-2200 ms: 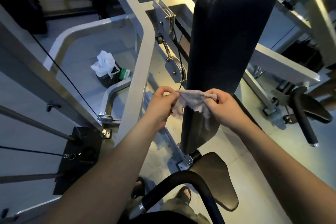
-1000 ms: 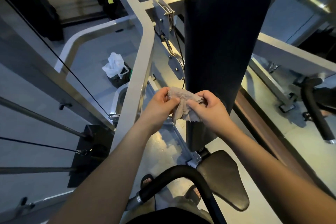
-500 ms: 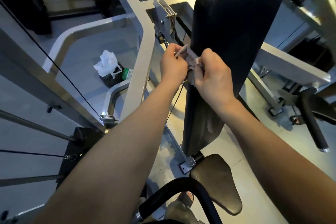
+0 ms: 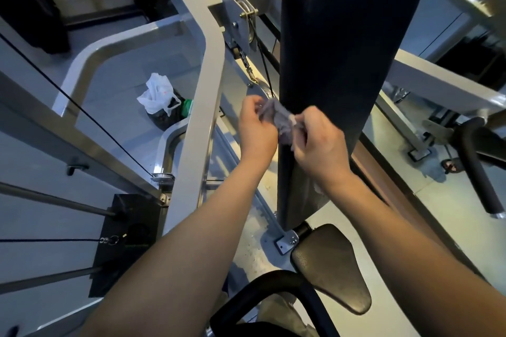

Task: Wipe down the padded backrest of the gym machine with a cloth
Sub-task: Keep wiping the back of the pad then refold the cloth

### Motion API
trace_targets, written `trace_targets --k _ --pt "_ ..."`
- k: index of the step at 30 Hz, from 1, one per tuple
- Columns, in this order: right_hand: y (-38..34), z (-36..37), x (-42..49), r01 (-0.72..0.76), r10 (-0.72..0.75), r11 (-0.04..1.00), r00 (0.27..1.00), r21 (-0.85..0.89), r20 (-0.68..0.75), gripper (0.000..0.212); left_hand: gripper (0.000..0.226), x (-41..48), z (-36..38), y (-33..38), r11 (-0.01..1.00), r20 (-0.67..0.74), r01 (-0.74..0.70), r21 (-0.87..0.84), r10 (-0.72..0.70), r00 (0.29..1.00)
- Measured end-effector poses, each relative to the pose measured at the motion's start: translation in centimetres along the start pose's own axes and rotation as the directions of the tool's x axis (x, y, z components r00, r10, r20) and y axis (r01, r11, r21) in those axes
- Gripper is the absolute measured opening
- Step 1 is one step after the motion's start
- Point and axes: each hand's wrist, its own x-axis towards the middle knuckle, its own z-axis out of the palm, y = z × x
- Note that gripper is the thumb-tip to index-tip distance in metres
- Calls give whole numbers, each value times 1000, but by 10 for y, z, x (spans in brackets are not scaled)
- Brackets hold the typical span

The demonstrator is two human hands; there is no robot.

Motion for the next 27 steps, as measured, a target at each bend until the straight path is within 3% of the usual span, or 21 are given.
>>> trace_targets --k 2,4,8,13,15,18,21,24,26,27 --pt "-2 -6 15 8 -7 1000 996 19 -85 14 26 6 2 15 978 -54 -176 108 183 982" --pt "5 0 9 21 -21 1000 997 0 -80 16 29 1 9 11 962 -34 -212 171 220 975" --pt "35 38 -40 33 -12 987 992 -159 128 14 29 -20 26 -57 991 32 8 135 -12 999" --pt "43 61 -78 -76 135 977 945 -201 298 12 22 -23 34 -96 896 62 298 330 -335 940" --pt "38 54 -67 -107 152 980 948 -169 280 15 18 -13 29 -86 921 49 269 281 -294 955" --pt "33 41 -41 -37 47 996 992 -80 119 18 24 -4 25 -61 984 -31 107 143 -104 994" --pt "36 41 -39 -13 21 995 996 -98 85 18 24 -8 34 -61 995 -68 54 88 -48 997" --pt "48 59 -68 -64 91 985 981 -158 173 17 16 -18 44 -89 968 -65 74 238 -60 996" --pt "57 72 -91 -97 152 975 946 -199 286 14 6 -23 45 -112 897 37 166 411 -198 979" --pt "60 77 -102 -100 173 971 920 -216 352 11 11 -27 45 -122 832 123 220 510 -323 938"
